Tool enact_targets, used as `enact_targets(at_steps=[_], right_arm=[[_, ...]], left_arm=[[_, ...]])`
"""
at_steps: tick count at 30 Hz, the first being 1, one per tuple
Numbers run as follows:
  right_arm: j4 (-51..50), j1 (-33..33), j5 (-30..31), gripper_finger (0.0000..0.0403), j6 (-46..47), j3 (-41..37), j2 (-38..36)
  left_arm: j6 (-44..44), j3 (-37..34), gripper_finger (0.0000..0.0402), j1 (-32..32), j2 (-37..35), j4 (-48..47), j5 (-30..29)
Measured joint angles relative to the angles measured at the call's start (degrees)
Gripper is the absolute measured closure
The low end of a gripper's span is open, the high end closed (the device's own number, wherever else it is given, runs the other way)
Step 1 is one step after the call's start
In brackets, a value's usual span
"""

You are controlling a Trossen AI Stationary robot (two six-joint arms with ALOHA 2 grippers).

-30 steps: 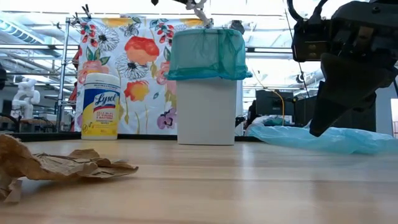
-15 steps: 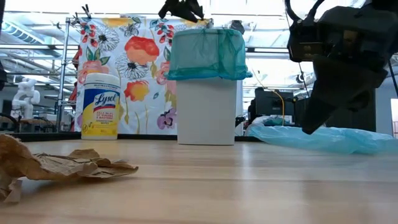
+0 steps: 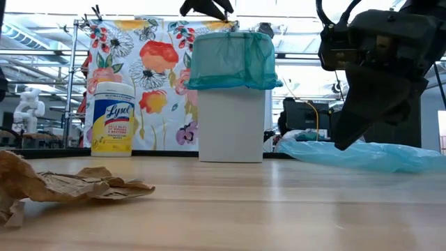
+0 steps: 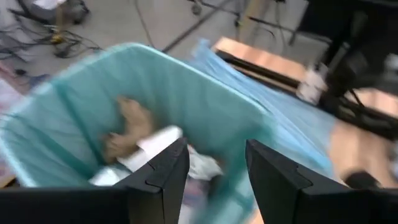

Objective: Place trash/remove bag and relplace
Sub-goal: Put the brown napkin into the trash bin

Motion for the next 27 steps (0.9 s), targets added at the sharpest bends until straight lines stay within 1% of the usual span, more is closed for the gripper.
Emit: enact_targets(at_steps=[7, 13, 20, 24, 27], right_arm=[[0.0, 0.1, -0.3, 0.0287, 0.0, 0.0, 0.0], [0.0, 0.1, -0.4, 0.0287, 0.0, 0.0, 0.0], [0.0, 0.1, -0.4, 0.0287, -1.0, 0.0, 0.0], [0.0, 0.1, -0.4, 0.0287, -1.3, 0.0, 0.0], [0.0, 0.1, -0.4, 0.0287, -1.3, 0.0, 0.0]], left_arm=[[-3.2, 0.0, 0.0240, -9.0, 0.0, -5.3, -0.1], [-10.1, 0.0, 0.0240, -18.1, 0.0, -8.8, -0.7], [-23.4, -0.2, 0.0240, -29.2, 0.0, -19.8, -9.9], [-30.9, -4.1, 0.0240, -35.5, -0.1, -21.5, -12.9], [-38.2, -8.3, 0.0240, -40.1, -0.1, -23.8, -14.7]])
